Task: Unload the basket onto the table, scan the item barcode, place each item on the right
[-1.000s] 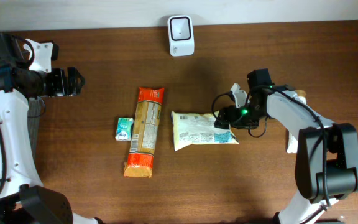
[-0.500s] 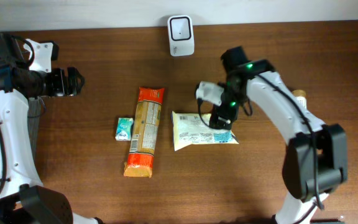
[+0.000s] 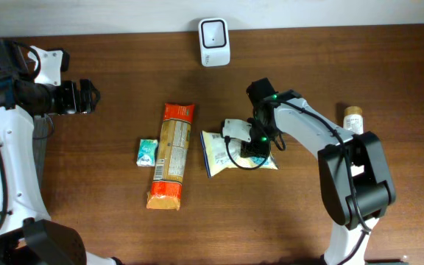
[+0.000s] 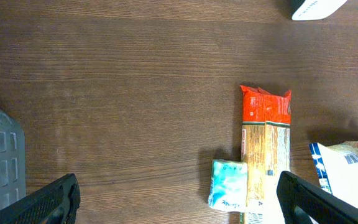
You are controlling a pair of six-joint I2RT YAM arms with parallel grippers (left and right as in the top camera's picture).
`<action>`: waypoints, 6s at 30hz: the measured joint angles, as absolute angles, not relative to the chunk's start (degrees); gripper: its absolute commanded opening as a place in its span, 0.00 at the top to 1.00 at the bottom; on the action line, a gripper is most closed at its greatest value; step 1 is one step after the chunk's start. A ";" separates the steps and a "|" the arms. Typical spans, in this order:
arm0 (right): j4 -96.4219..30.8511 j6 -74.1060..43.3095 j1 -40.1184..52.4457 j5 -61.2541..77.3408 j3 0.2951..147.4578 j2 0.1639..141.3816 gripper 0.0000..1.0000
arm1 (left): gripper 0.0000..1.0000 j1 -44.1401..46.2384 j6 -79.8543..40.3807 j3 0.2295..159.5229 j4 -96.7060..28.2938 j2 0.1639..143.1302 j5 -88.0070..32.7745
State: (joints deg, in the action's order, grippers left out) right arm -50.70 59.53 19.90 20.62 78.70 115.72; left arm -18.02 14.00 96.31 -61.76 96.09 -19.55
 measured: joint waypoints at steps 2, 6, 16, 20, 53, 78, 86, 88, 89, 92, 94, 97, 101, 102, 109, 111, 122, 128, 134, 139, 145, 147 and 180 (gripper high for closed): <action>-50.83 59.59 19.90 20.71 78.70 115.72 0.76 | 0.01 -18.02 14.00 96.31 -61.76 96.09 -19.55; -62.02 59.05 19.92 20.49 83.42 117.25 0.10 | 0.01 -18.02 14.00 96.31 -61.80 96.09 -19.55; -85.82 25.36 11.27 23.70 113.36 117.82 0.06 | 0.01 -18.02 14.00 96.31 -61.76 96.09 -19.55; -74.67 23.57 1.39 33.87 95.50 117.86 0.07 | 0.01 -18.02 14.00 96.31 -61.73 96.09 -19.55; -56.21 3.29 6.13 52.84 80.90 97.03 0.96 | 0.01 -18.02 14.00 96.31 -61.78 96.09 -19.53; -50.26 -16.71 13.17 17.54 70.17 110.52 0.29 | 0.01 -18.02 14.00 96.31 -61.73 96.09 -19.55; -49.63 -11.90 14.41 19.31 69.84 110.83 0.21 | 0.01 -18.02 14.00 96.31 -61.73 96.09 -19.53; -56.25 -10.35 14.52 16.27 73.87 112.22 0.19 | 0.01 -18.02 14.00 96.31 -61.71 96.09 -19.53; -61.82 -8.91 14.87 14.85 80.31 112.51 0.19 | 0.01 -18.02 14.00 96.31 -61.91 96.09 -19.57; -66.92 -7.03 20.84 14.87 92.03 111.20 0.15 | 0.01 -18.02 14.00 96.31 -61.76 96.09 -19.55; -66.13 -6.92 25.41 15.14 90.26 111.35 0.15 | 0.01 -18.02 14.00 96.31 -61.76 96.09 -19.55; -63.66 -8.23 30.65 14.15 87.05 113.78 0.15 | 0.01 -18.02 14.00 96.31 -61.76 96.09 -19.55; -64.62 -11.62 30.30 2.24 87.22 119.61 0.15 | 0.01 -18.02 14.00 96.31 -61.78 96.09 -19.55; -64.88 -11.70 29.30 1.65 87.68 120.31 0.15 | 0.01 -18.02 14.00 96.31 -61.76 96.09 -19.55; -69.43 -13.21 26.55 -4.71 91.15 122.15 0.13 | 0.01 -18.02 14.00 96.31 -61.76 96.09 -19.55; -72.05 -13.85 25.89 -8.54 92.79 122.08 0.00 | 0.01 -18.02 14.00 96.31 -61.78 96.09 -19.55; -58.78 -2.35 13.26 -3.31 83.37 117.58 0.01 | 0.01 -18.02 14.00 96.31 -61.73 96.09 -19.55; -46.98 -2.70 13.13 8.19 75.11 114.19 0.72 | 0.01 -18.02 14.00 96.31 -61.78 96.09 -19.55; -45.39 -3.84 12.78 13.50 74.61 113.82 0.96 | 0.01 -18.02 14.00 96.31 -61.76 96.09 -19.55; -60.40 5.39 11.62 33.91 87.13 117.71 0.96 | 0.01 -18.02 14.00 96.31 -61.82 96.09 -19.57; -59.61 6.72 4.23 51.44 98.56 108.66 0.96 | 0.01 -18.02 14.00 96.31 -61.76 96.09 -19.55; -56.55 3.38 1.56 51.77 98.59 106.41 0.96 | 0.01 -18.02 14.00 96.31 -61.78 96.09 -19.55; 23.20 66.37 26.87 -30.57 107.66 133.99 0.96 | 0.01 -18.02 14.00 96.31 -61.76 96.09 -19.53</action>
